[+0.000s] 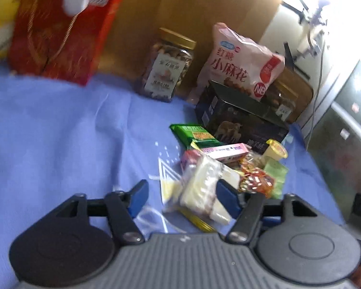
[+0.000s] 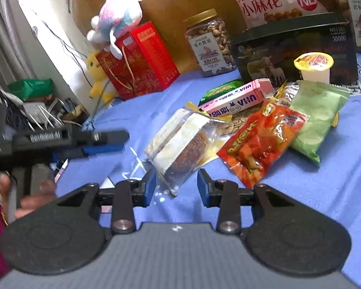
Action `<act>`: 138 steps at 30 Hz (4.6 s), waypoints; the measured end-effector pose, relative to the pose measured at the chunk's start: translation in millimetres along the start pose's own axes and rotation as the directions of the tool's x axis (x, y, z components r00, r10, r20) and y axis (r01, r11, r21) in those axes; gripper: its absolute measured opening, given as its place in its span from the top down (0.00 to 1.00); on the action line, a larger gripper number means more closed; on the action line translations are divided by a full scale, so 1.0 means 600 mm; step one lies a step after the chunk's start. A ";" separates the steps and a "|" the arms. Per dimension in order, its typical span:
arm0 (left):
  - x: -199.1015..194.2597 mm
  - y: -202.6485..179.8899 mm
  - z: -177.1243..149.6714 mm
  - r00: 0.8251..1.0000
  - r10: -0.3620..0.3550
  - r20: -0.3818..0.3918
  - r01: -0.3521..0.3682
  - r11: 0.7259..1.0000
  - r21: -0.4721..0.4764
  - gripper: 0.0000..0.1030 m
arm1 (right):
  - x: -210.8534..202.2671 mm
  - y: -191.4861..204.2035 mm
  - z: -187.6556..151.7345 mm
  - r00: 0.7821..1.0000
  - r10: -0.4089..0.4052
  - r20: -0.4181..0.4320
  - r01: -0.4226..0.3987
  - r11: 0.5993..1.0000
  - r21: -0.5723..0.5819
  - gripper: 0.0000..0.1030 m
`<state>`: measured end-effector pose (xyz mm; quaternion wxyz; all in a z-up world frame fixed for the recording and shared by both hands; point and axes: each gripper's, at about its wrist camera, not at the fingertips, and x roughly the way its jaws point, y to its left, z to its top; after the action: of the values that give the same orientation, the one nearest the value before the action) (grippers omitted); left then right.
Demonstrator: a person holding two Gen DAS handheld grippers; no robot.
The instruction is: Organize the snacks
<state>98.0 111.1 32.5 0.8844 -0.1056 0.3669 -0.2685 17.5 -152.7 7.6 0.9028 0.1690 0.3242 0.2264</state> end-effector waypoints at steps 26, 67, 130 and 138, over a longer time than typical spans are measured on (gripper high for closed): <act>0.021 -0.067 -0.055 0.995 -0.073 -0.069 0.076 0.996 0.046 0.55 | 0.017 0.089 -0.068 0.963 -0.228 0.143 0.267 0.875 -0.403 0.80; -0.009 -0.238 0.003 0.990 -0.130 0.046 0.117 0.967 0.229 0.56 | -0.106 0.063 -0.028 0.829 -0.301 0.472 0.470 0.832 -0.294 0.83; 0.031 -0.466 -0.083 0.984 0.170 0.051 -0.173 0.846 0.504 0.58 | -0.199 -0.020 -0.125 0.810 -0.320 0.491 0.400 0.914 -0.064 0.90; 0.046 -0.486 -0.086 0.987 0.159 0.020 -0.145 0.829 0.541 0.62 | -0.200 -0.031 -0.125 0.811 -0.316 0.492 0.399 0.914 -0.071 0.92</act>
<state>-38.3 -146.6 91.6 0.8920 0.1807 0.2949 -0.2912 -109.3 -218.5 5.3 0.9914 0.0768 0.1009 0.0313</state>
